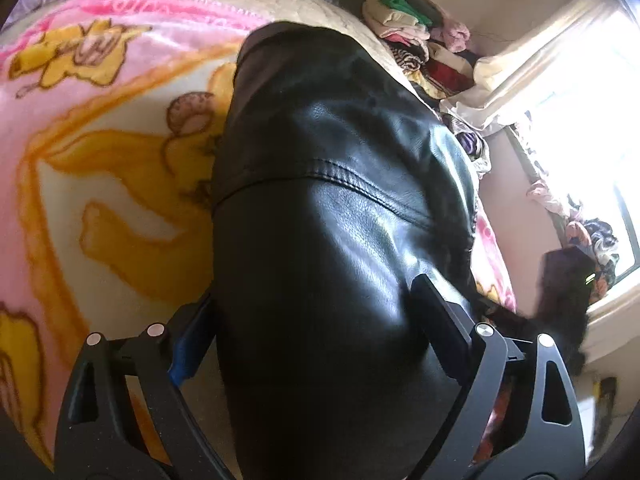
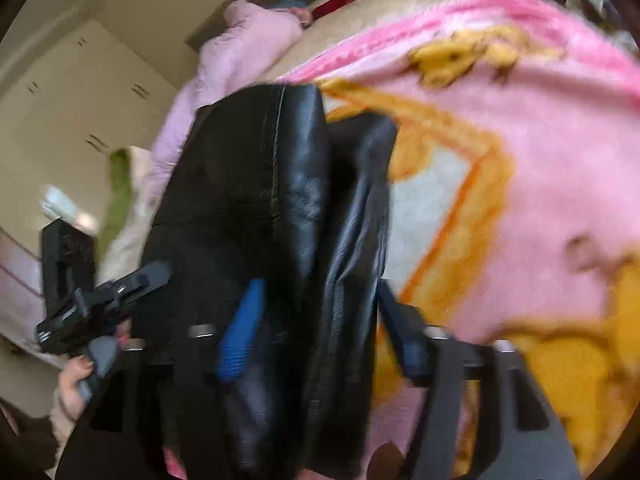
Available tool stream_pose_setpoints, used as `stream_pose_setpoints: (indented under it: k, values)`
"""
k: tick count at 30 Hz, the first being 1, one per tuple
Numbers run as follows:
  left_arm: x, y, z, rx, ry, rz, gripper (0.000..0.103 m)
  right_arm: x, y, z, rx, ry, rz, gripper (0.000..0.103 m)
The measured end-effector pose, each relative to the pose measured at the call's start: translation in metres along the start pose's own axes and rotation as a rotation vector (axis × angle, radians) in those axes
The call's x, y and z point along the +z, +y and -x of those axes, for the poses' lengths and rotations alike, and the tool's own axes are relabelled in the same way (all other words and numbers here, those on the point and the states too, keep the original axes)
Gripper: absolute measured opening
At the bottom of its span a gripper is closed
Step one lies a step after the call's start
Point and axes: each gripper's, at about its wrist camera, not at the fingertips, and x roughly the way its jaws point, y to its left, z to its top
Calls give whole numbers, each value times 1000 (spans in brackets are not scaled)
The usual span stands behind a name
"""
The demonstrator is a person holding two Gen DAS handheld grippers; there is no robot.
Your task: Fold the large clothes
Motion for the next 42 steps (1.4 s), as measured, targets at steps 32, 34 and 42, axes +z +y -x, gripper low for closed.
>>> stream_pose_setpoints:
  k: [32,34,42]
  values:
    - [-23,-51,4,168,-48,-270,91,-1,-21,-16,-112,-101,-76,37]
    - [-24,-53,6,169,-52,-269,91,-7,-18,-9,-129,-101,-55,43]
    - [-33,-60,18,167,-74,-300,91,-36,-4,32,-139,-143,-6,61]
